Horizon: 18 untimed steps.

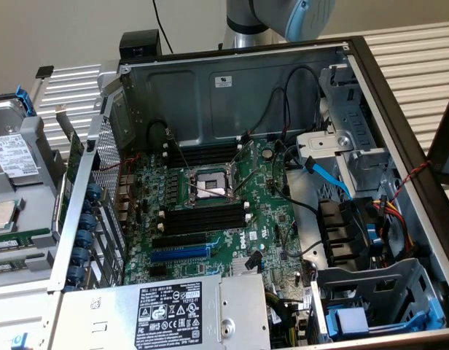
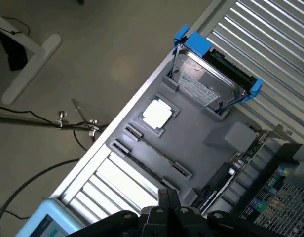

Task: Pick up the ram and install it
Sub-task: 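Pick up the ram and move it above insertion slot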

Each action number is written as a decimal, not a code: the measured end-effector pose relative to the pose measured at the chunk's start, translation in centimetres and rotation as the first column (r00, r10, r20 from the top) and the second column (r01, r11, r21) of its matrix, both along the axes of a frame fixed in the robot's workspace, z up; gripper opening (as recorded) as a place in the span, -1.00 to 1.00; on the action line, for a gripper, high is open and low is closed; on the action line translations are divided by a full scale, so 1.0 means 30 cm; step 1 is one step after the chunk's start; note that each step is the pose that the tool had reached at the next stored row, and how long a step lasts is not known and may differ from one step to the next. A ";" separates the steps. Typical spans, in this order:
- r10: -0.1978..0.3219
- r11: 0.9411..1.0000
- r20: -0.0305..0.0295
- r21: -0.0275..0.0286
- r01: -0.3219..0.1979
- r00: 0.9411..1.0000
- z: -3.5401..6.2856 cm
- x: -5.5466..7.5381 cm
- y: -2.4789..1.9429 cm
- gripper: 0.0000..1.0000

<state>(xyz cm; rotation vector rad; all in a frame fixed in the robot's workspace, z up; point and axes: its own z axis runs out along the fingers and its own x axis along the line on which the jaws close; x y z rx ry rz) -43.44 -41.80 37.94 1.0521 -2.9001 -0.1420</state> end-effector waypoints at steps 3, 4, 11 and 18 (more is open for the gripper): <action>0.050 0.999 0.002 0.011 -0.050 0.999 0.000 0.000 0.000 -0.79; 0.068 0.998 0.003 0.014 -0.068 0.998 0.000 0.000 0.000 -0.79; 0.194 0.981 0.015 0.023 -0.195 0.981 -0.001 0.000 0.000 -0.79; 0.308 0.951 0.060 0.011 -0.309 0.949 -0.001 0.000 0.000 -0.79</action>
